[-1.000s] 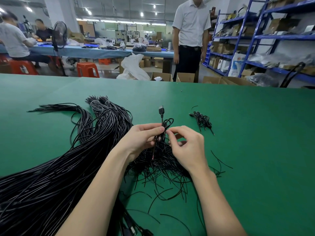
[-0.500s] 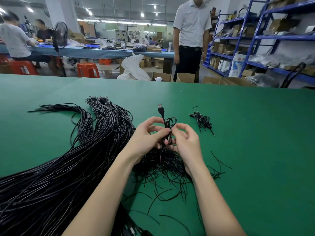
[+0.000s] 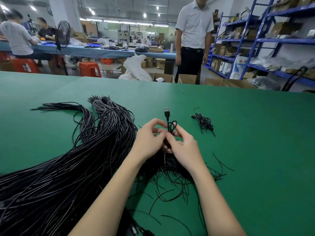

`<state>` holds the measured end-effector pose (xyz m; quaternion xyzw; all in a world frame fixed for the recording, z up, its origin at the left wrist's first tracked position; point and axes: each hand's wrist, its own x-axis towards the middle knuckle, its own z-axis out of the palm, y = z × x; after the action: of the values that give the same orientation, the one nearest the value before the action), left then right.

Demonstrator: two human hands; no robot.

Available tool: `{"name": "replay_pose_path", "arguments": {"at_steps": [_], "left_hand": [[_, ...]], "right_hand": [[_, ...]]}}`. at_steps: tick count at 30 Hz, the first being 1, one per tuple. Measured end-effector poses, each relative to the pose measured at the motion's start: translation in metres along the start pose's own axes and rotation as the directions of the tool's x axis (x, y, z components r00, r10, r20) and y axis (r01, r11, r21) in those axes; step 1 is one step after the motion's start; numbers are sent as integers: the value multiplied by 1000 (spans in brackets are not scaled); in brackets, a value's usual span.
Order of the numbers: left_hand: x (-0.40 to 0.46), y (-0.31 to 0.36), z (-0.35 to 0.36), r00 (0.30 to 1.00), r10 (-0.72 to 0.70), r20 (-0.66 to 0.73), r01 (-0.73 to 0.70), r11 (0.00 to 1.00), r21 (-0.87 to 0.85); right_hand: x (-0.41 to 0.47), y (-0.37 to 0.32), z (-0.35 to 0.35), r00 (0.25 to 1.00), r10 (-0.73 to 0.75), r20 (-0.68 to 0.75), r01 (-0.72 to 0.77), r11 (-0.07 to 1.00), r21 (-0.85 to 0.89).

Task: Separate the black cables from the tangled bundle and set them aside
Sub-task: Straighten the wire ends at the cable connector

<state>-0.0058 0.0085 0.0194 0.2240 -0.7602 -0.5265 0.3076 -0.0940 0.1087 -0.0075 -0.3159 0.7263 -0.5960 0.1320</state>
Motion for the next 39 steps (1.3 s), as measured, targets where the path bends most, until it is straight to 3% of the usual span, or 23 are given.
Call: {"name": "replay_pose_path", "arguments": {"at_steps": [3,10,15,20,28,39], "left_hand": [[1,1,1,995,-54,81,63,991,-114],[5,-11,2,999,29,-25,-23,974,227],[0,-18,5,990,117,82,-141,889,435],[1,-20,3,989,101,106,-138,886,443],[2,-24,4,989,78,126,-129,874,469],[2,-26,4,989,63,134,-122,861,494]], "right_hand": [[5,5,-5,998,53,-35,-49,992,116],[29,18,-24,956,208,-206,-146,949,280],[67,28,-33,921,257,-291,-243,966,85],[117,34,-47,910,151,-386,-251,941,-225],[151,45,-53,914,72,-400,-287,811,-510],[133,63,-55,921,-2,-389,-241,782,-575]]}}
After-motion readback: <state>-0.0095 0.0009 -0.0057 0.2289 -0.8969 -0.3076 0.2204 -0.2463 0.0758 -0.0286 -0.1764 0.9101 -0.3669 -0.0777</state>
